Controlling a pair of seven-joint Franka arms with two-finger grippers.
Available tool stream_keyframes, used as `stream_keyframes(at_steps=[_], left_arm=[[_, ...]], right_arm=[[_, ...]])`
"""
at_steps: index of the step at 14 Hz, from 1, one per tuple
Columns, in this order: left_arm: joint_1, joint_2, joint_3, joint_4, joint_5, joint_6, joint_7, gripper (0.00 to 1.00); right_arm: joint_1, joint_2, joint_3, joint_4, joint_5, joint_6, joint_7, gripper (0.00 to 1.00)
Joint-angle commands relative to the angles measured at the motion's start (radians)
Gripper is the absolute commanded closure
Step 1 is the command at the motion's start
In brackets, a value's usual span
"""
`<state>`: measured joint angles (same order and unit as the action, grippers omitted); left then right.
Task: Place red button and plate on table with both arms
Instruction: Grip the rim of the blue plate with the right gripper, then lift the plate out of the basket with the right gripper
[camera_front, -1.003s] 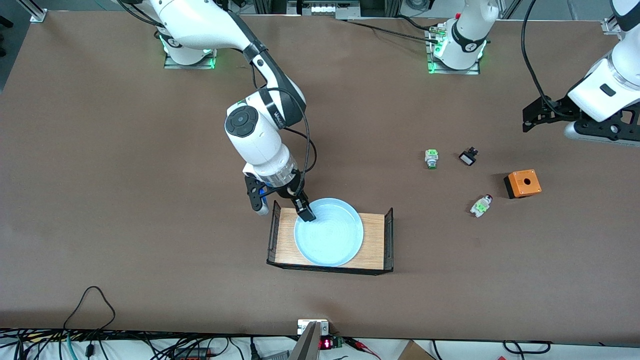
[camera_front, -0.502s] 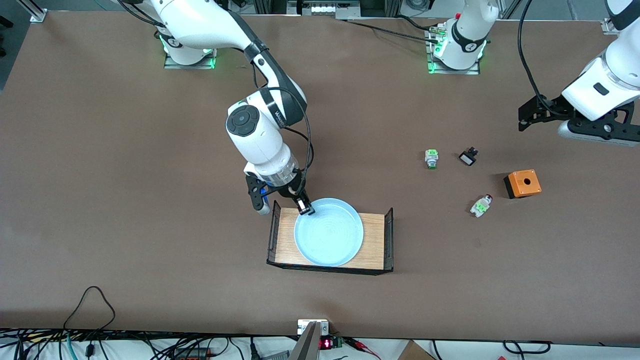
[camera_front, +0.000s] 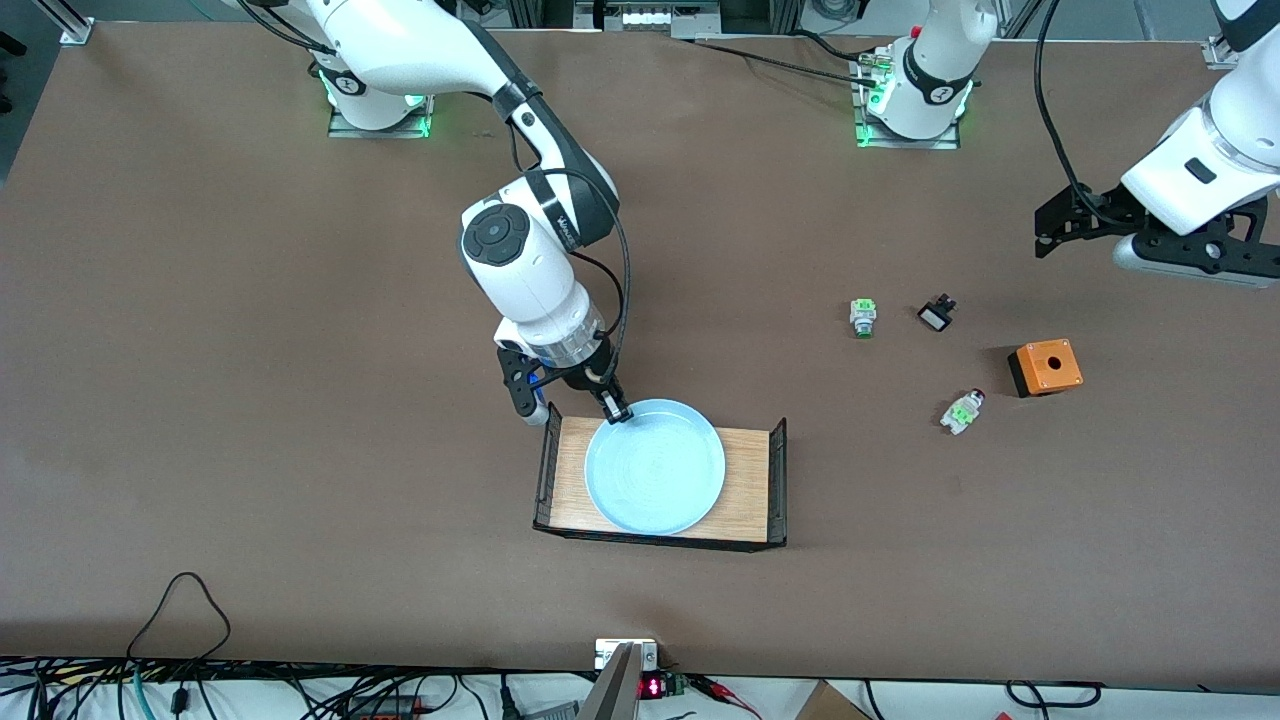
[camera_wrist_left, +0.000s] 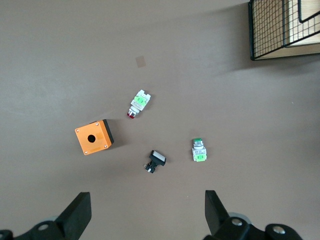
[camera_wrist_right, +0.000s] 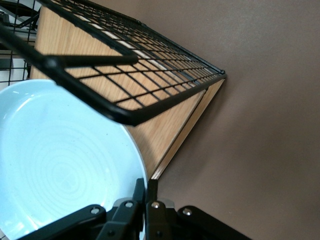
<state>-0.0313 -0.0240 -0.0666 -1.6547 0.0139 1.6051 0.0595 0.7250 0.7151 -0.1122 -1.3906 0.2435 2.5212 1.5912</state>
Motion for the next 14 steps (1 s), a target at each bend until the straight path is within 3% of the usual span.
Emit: stream_keyframes(at_steps=[1,10,14], left_arm=[[0.008,-0.004,-0.021,0.029,0.003,-0.033,-0.01,0.0],[0.017,0.019,-0.012,0.03,0.003,-0.028,-0.015,0.0],[0.017,0.018,-0.013,0.03,0.012,-0.034,-0.015,0.0]], right_arm=[[-0.006,0.007,0.0,0.024,-0.02,-0.004,0.009,1.0],[0.001,-0.048,0.022,0.022,-0.012,-0.024,0.012,1.0],[-0.015,-0.143,0.023,0.018,-0.012,-0.125,-0.014,1.0]])
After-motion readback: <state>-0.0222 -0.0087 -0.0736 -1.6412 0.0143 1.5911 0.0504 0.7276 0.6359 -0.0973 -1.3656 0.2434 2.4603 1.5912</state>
